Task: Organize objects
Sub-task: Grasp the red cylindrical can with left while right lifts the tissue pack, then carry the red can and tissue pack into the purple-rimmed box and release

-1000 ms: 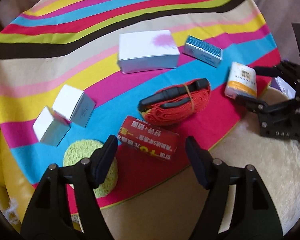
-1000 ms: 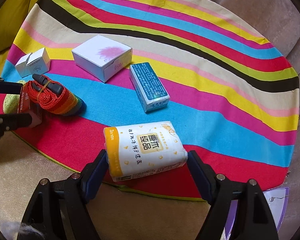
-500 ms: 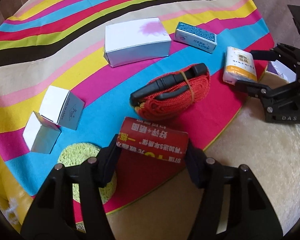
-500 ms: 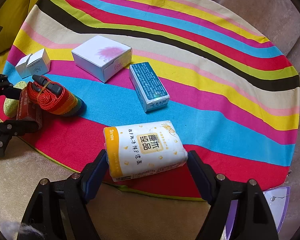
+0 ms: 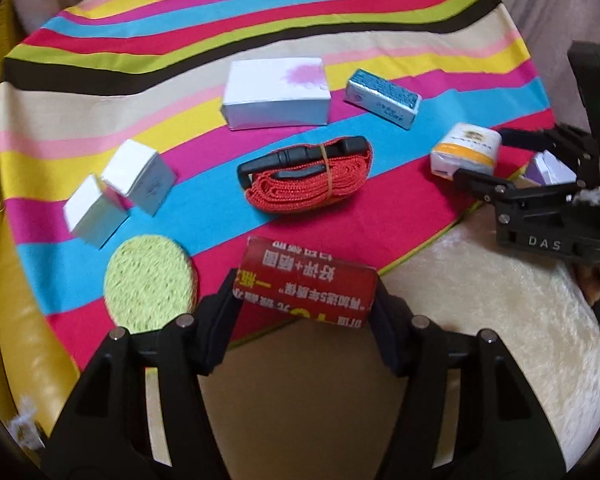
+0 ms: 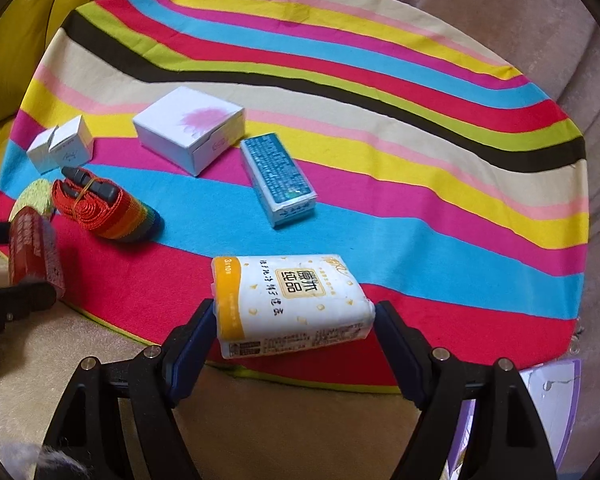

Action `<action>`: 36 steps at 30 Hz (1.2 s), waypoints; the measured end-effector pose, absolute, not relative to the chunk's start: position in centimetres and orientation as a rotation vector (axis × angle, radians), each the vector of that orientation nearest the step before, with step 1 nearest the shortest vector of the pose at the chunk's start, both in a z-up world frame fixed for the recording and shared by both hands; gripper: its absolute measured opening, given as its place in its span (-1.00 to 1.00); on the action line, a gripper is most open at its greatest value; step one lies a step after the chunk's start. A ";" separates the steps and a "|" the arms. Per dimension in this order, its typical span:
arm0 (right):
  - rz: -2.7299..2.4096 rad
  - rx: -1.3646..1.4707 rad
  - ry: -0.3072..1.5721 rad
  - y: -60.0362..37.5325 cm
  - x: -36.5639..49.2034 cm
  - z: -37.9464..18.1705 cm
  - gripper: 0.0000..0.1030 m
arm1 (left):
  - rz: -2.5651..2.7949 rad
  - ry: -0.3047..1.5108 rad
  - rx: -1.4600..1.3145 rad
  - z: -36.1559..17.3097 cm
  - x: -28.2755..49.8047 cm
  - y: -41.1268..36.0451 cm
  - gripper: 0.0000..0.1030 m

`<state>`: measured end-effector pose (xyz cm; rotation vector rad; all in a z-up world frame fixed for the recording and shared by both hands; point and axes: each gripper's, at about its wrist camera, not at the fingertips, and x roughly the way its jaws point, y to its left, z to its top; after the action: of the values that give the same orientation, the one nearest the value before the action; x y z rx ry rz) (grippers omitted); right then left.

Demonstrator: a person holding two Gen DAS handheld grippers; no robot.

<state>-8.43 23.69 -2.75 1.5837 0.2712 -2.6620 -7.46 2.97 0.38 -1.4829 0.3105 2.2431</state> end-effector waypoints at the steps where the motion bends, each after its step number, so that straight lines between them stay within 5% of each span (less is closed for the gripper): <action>1: -2.673 1.582 0.262 23.9 -8.2 -2.5 0.53 | 2.245 0.289 -1.479 0.6 -7.5 2.9 0.23; 36: -2.970 1.437 -0.072 30.8 1.3 2.5 0.48 | 2.241 -0.011 -1.351 3.7 -3.7 12.4 0.23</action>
<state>1.28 30.83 2.53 1.4372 -0.0720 -2.9699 -3.75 12.44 3.73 -1.3509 -0.0107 2.2411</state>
